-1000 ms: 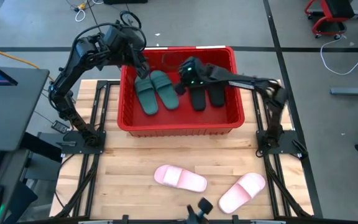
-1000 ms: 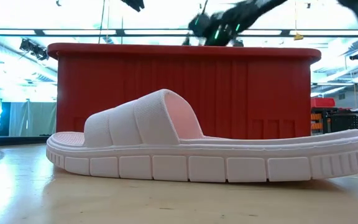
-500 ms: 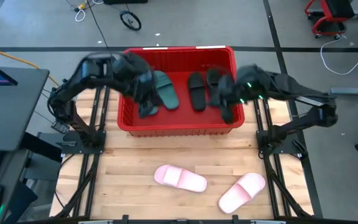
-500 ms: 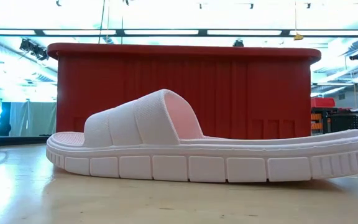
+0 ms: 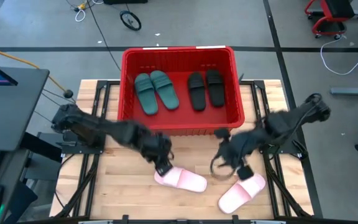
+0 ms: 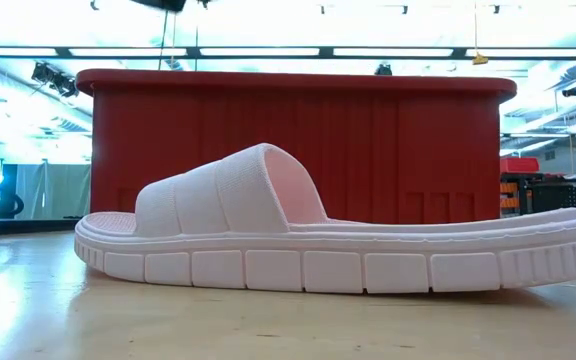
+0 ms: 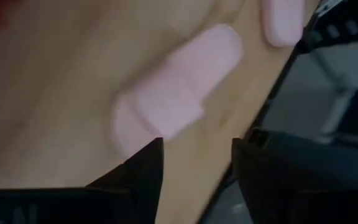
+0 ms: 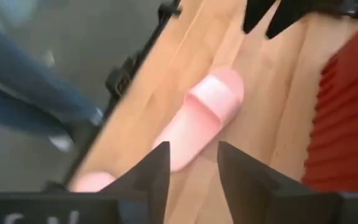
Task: Pick and place slides into bin
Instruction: Put the left pink slide into the container, then put the pink slide into the container
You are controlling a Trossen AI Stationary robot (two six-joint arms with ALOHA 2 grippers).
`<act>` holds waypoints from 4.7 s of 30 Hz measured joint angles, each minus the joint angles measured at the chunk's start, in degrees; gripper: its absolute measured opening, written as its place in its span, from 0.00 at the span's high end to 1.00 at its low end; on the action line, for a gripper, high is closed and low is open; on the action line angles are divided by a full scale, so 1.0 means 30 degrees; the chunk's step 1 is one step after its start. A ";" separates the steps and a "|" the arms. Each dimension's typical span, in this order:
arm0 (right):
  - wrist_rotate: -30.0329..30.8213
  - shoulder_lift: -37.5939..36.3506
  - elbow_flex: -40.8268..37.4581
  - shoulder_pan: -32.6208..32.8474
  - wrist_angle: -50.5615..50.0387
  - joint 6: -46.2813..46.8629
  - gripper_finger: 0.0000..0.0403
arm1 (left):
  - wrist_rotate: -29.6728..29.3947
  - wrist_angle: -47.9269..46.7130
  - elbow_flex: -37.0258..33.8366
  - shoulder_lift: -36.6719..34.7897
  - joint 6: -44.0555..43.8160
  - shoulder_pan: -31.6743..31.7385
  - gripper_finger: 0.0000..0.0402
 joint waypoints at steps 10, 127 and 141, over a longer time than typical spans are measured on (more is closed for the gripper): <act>0.7469 0.5664 -0.0015 0.2313 0.0380 -0.4983 0.54 | -0.0350 1.0936 -0.8407 -0.0007 -0.7869 -0.1564 0.44; 0.2630 0.6093 -0.5053 -1.4387 0.2141 -2.1802 0.61 | -0.8383 1.1200 -1.0554 -1.3675 0.0338 -0.0193 0.57; 0.8191 0.5402 0.0799 -1.1532 0.0324 -1.7164 0.55 | -0.8460 1.1259 -1.0554 -1.3675 -0.0034 0.0037 0.57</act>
